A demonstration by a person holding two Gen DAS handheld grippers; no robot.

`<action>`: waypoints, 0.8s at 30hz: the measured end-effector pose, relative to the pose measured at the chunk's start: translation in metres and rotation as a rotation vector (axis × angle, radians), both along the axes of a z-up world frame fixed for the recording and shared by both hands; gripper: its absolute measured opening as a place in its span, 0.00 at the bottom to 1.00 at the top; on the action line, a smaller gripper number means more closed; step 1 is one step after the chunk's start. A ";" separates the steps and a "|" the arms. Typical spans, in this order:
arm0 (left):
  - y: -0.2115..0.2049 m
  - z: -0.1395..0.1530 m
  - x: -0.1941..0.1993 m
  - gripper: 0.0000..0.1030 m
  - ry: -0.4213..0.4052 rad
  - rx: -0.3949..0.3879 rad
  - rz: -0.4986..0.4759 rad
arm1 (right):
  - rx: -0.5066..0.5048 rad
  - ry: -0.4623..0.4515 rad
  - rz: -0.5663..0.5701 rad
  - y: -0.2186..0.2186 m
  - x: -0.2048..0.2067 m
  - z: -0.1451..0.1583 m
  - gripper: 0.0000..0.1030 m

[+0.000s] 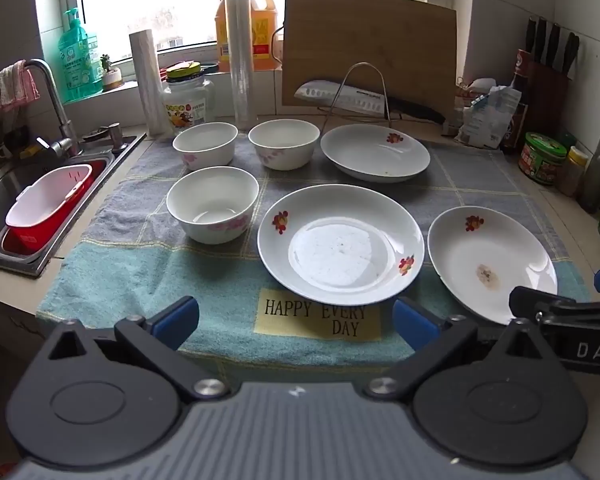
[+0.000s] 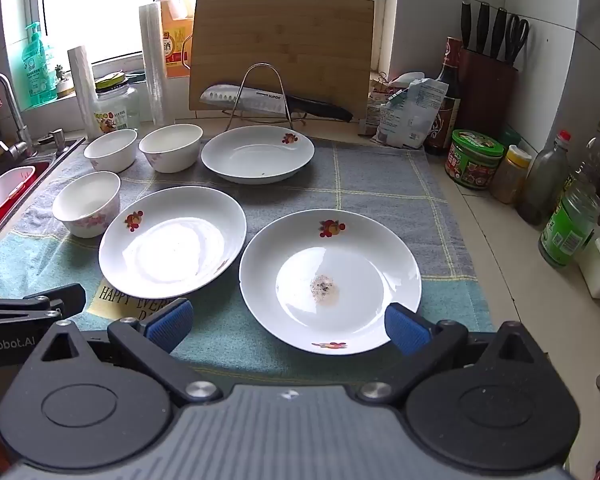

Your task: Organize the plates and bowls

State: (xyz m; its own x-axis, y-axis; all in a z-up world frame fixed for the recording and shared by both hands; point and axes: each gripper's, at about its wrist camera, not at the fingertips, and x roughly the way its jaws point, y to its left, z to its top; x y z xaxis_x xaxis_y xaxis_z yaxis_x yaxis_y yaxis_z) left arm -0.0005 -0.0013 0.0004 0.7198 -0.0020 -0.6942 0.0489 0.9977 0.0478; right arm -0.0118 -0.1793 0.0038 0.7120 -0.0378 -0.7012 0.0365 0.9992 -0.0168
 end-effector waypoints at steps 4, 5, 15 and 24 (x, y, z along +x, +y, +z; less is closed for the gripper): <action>0.005 0.001 0.002 0.99 0.015 -0.039 0.000 | 0.008 -0.012 0.002 0.000 -0.001 0.002 1.00; 0.006 0.002 0.003 0.99 0.015 -0.040 -0.001 | 0.007 -0.013 0.003 0.000 -0.002 0.003 1.00; 0.002 0.001 -0.001 0.99 0.008 -0.031 -0.021 | 0.000 0.008 -0.024 -0.001 -0.002 0.003 1.00; 0.001 0.003 -0.004 0.99 0.002 -0.032 -0.031 | 0.001 0.009 -0.022 0.000 -0.004 0.004 1.00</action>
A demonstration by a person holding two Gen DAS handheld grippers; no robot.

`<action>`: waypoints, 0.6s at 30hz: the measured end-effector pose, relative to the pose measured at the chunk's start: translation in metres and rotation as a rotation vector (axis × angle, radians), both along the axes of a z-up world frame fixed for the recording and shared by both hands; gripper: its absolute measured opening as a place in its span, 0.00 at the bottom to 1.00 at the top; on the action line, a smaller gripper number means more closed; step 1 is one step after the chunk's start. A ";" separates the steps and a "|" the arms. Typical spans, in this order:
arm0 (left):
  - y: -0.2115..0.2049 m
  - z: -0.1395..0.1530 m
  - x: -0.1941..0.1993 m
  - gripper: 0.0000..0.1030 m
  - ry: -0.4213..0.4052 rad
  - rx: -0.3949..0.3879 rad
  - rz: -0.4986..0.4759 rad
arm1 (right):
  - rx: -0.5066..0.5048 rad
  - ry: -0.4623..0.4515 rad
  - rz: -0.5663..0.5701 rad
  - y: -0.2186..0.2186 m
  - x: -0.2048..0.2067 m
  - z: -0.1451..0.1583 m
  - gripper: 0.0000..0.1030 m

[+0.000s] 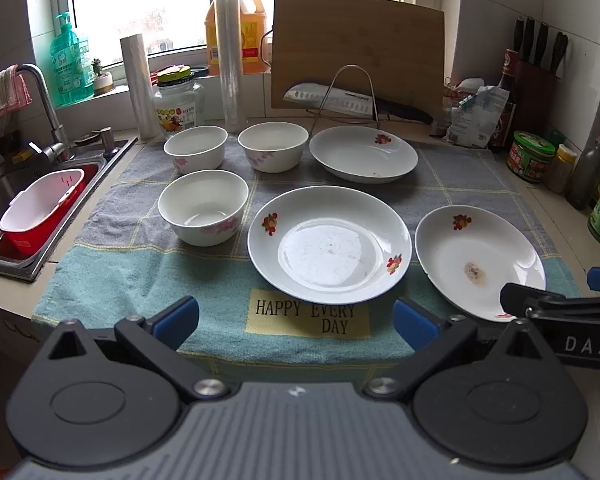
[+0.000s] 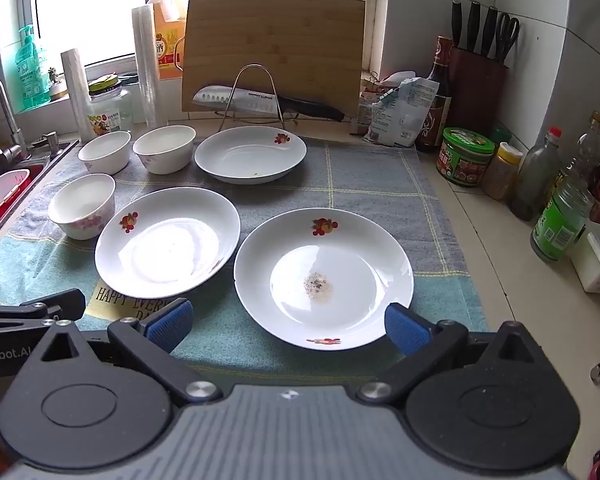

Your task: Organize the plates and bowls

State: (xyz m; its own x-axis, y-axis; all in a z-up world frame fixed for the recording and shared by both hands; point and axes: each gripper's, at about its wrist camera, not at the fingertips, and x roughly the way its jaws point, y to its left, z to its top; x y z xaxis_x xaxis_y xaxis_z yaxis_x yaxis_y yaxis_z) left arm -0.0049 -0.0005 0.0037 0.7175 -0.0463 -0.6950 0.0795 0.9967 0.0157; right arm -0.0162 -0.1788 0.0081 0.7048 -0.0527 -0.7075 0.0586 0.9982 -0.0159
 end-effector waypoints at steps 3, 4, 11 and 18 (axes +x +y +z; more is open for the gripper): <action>0.001 0.000 0.000 0.99 0.001 0.000 -0.001 | 0.000 0.000 -0.001 0.000 0.000 0.000 1.00; 0.001 0.000 0.000 0.99 0.001 -0.001 0.000 | 0.000 0.000 -0.001 -0.001 0.000 0.000 1.00; 0.000 0.001 -0.001 0.99 -0.002 -0.001 0.000 | -0.001 -0.004 0.000 -0.001 -0.001 0.002 1.00; 0.000 0.001 -0.001 0.99 -0.002 -0.001 0.000 | -0.004 -0.007 0.001 0.000 -0.001 0.004 1.00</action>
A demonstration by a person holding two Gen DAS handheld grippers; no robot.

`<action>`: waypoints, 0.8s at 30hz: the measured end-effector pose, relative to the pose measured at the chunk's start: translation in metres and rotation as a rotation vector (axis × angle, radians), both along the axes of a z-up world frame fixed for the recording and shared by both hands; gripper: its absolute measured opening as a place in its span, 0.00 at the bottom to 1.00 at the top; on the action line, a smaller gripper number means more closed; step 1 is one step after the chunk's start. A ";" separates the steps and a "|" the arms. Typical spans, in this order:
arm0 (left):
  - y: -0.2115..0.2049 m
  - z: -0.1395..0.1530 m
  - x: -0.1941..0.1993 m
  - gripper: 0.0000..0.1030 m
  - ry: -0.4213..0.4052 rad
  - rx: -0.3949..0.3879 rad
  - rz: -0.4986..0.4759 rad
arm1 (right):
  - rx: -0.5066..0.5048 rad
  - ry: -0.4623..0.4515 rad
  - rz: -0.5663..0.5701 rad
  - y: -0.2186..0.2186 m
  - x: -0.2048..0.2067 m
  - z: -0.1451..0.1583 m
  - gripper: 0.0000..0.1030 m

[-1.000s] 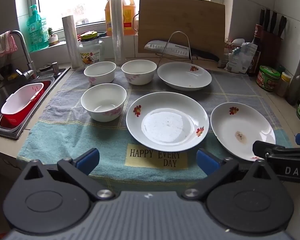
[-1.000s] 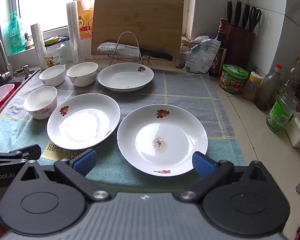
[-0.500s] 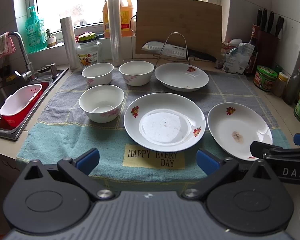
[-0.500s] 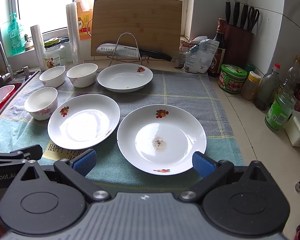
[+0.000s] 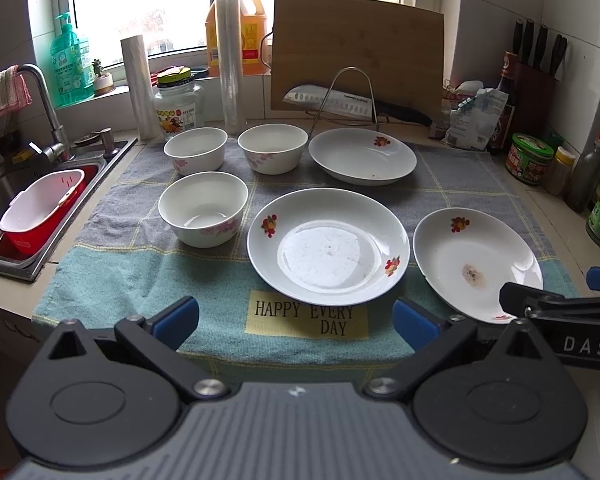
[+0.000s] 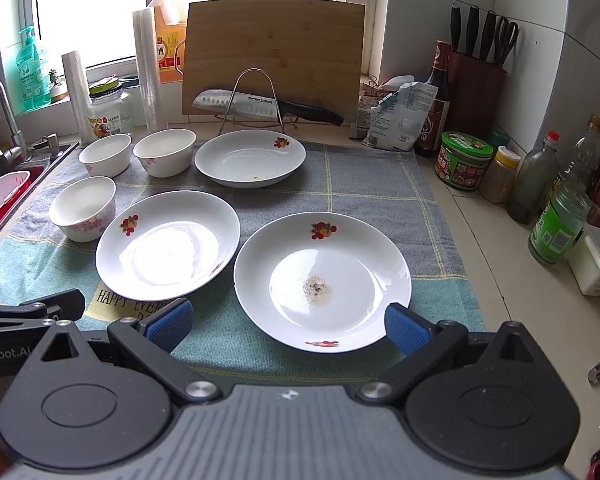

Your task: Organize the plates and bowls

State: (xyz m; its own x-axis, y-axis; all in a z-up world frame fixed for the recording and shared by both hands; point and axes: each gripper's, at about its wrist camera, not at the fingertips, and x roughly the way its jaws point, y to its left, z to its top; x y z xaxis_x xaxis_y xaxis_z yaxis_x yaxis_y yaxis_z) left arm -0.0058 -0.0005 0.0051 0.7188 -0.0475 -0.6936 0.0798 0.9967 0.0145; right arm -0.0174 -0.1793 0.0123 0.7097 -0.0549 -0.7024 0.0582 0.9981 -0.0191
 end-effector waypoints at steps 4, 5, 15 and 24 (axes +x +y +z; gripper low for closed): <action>0.000 0.000 0.000 0.99 0.001 0.000 0.000 | 0.000 0.000 0.000 0.000 0.000 0.000 1.00; 0.000 0.000 0.000 0.99 0.001 0.000 0.000 | 0.000 0.000 -0.001 0.000 0.000 0.000 1.00; -0.002 0.002 0.001 0.99 0.004 -0.002 0.001 | -0.002 -0.002 -0.002 -0.002 0.001 0.001 1.00; -0.004 0.003 0.002 0.99 0.006 -0.002 0.003 | 0.000 -0.005 -0.003 -0.003 0.001 0.000 1.00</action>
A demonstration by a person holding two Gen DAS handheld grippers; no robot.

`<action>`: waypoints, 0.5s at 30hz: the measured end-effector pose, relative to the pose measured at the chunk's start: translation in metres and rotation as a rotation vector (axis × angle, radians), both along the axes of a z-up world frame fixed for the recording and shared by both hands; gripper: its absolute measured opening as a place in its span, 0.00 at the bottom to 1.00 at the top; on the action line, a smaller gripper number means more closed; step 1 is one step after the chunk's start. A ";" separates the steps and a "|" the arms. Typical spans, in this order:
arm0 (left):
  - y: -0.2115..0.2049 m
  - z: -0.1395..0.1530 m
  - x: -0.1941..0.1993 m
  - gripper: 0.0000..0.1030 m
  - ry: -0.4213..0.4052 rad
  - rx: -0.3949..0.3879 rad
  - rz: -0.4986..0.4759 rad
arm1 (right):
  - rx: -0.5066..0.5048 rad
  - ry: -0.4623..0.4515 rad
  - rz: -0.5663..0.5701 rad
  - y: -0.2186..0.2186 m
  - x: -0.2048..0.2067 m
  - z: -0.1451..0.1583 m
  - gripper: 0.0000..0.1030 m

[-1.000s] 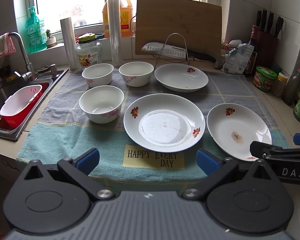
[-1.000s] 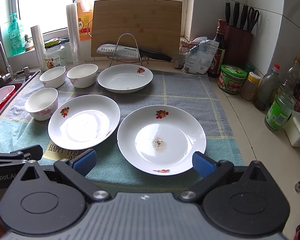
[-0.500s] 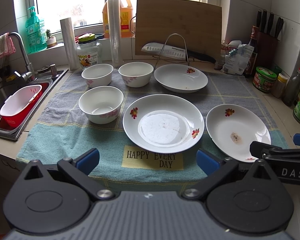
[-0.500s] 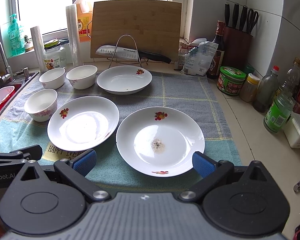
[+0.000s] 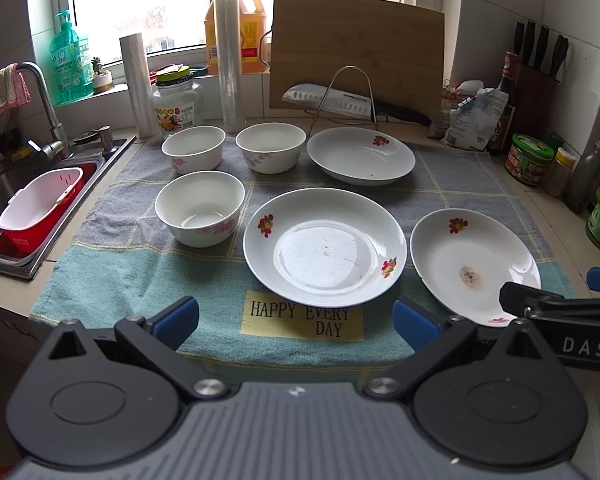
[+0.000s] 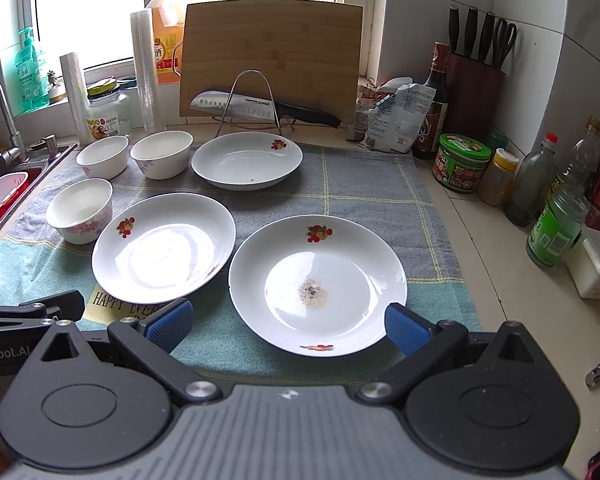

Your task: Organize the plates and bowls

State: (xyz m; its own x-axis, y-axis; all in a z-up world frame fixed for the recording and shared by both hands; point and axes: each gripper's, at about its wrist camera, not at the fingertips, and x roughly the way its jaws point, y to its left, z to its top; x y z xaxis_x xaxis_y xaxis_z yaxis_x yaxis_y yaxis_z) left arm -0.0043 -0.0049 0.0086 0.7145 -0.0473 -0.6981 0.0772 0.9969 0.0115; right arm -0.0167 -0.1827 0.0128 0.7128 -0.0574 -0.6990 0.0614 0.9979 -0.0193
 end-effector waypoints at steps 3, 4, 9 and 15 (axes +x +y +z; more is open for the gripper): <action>0.000 0.000 0.000 0.99 0.001 -0.001 0.000 | -0.001 0.000 0.000 0.000 0.000 0.000 1.00; 0.000 0.000 0.000 0.99 0.001 0.000 0.000 | -0.002 -0.001 0.000 0.000 0.000 0.000 1.00; -0.001 0.001 0.001 0.99 0.001 0.000 0.000 | -0.002 -0.002 -0.002 -0.002 0.002 -0.001 1.00; -0.002 0.002 0.002 0.99 0.002 -0.001 0.000 | -0.002 -0.005 -0.002 -0.004 0.003 -0.001 1.00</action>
